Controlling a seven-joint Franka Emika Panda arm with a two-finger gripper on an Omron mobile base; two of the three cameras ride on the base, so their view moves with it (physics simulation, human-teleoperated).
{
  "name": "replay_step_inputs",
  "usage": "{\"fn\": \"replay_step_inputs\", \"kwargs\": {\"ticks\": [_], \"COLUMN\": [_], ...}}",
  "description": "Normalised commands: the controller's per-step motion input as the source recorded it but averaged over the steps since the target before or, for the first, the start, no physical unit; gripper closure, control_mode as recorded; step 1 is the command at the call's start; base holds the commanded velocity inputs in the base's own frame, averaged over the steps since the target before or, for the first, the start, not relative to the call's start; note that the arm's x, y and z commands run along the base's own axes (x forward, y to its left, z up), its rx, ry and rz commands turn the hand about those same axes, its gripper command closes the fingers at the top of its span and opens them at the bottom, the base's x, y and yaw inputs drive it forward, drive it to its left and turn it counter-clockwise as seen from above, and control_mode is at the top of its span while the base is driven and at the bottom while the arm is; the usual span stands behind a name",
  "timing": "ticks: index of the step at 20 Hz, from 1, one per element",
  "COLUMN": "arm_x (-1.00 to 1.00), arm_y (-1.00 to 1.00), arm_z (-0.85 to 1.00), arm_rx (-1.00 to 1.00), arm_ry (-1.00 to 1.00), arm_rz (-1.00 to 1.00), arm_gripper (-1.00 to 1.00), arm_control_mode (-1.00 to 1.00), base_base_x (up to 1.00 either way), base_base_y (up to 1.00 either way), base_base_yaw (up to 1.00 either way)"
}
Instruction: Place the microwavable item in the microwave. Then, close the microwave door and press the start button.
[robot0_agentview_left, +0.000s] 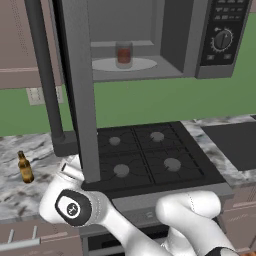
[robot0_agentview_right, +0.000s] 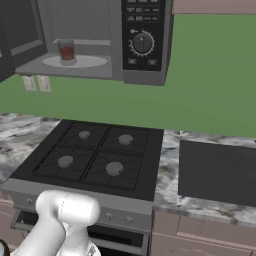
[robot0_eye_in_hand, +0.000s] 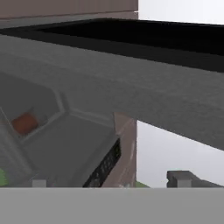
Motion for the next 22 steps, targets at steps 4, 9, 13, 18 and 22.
{"fn": "replay_step_inputs", "kwargs": {"ticks": [4,9,13,18,22], "arm_x": [0.00,0.00,0.00,-0.01,-0.02], "arm_y": [0.47,0.16,0.00,-0.01,-0.12], "arm_z": [-0.07,0.13,0.45,0.52,0.19], "arm_rx": [-0.21,-0.07,0.00,0.00,0.00], "arm_ry": [0.26,0.27,0.26,0.15,0.09], "arm_rz": [-0.22,-0.23,-0.22,-0.22,-0.16], "arm_gripper": [-1.00,-1.00,-1.00,-1.00,-1.00], "arm_control_mode": [-1.00,-1.00,-1.00,-1.00,-1.00], "base_base_x": [0.00,0.00,0.00,0.00,0.00], "base_base_y": [0.00,0.00,0.00,0.00,0.00], "base_base_yaw": [0.00,0.00,0.00,0.00,0.00]}}
